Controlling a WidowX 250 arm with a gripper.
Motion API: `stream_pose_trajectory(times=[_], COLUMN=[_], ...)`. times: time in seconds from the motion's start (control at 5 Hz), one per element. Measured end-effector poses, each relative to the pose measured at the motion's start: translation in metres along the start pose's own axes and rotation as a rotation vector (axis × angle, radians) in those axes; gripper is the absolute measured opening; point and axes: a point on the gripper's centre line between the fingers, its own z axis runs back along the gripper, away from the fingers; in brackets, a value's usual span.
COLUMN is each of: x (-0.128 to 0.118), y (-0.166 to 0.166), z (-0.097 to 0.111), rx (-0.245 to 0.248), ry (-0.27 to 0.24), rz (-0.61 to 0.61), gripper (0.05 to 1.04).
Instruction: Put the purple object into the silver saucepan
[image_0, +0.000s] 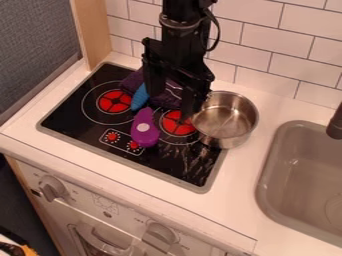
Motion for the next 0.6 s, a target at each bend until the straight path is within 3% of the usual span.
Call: stream_pose_trajectory(times=[0.2,0.4,0.6], x=[0.0,-0.003,0.004], y=[0.0,0.023,0.045], z=[-0.007,-0.029,-0.05], rx=[-0.005,-0.008,-0.023], ry=[0.019,0.046,0.039], rz=[0.0,0.066,0.119], gripper=[1.001,1.001,1.001])
